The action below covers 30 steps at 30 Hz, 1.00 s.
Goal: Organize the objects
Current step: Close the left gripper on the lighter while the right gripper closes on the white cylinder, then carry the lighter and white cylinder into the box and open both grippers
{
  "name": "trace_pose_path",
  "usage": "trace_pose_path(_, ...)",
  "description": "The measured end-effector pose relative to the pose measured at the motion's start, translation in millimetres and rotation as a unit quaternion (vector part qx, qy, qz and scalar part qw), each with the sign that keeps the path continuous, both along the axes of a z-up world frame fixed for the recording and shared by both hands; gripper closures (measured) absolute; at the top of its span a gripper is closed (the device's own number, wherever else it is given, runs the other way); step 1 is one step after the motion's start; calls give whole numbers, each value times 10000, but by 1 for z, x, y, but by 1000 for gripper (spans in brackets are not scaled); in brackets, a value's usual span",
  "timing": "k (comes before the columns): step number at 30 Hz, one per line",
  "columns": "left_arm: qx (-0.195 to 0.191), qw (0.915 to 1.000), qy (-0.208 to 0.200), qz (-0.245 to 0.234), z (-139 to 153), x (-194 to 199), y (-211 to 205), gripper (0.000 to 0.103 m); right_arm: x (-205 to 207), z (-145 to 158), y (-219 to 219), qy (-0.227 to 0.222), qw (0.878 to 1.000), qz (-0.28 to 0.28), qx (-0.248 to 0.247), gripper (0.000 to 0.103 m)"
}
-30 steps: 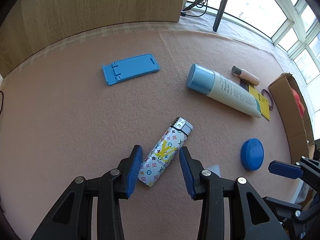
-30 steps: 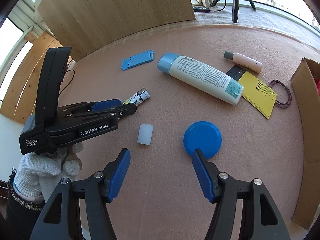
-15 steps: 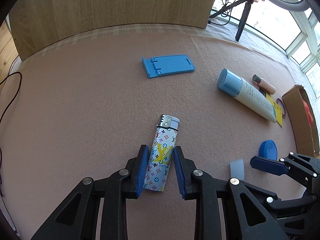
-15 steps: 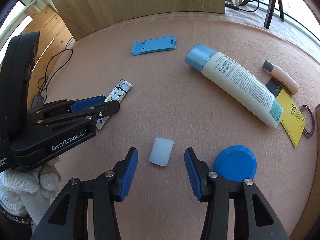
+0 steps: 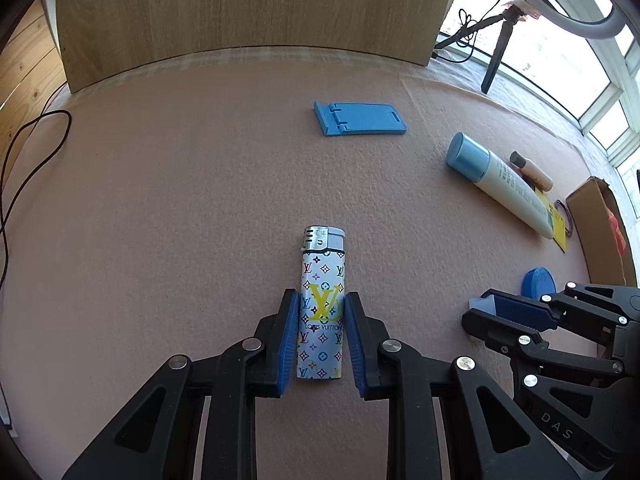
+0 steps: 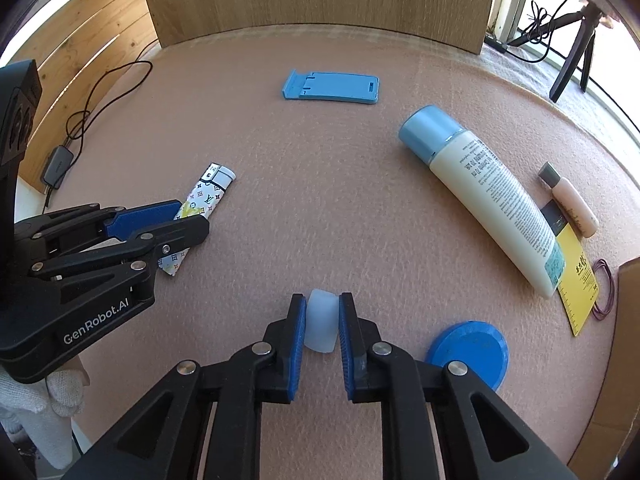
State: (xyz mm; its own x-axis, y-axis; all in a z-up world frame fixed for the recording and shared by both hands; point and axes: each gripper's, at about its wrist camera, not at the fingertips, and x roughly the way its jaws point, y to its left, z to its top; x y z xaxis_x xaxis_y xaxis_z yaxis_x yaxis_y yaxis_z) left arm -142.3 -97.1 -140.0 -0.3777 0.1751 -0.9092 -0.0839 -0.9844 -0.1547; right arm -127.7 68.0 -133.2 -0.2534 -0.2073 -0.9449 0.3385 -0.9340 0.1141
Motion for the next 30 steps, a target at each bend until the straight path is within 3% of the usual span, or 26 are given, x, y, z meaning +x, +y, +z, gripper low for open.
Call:
trace_pose_path(9, 517, 9982, -33, 310, 3, 37, 8, 78, 19, 34, 40, 159, 9984, -127, -527, 92)
trace_pose_path(18, 1090, 9933, -50, 379, 17, 71, 32, 78, 47, 70, 125, 483, 9930, -739, -779, 93)
trace_pose_path(30, 1396, 9895, 222, -314, 56, 62, 131, 78, 72, 90, 258, 801, 9798, -1737, -587, 93)
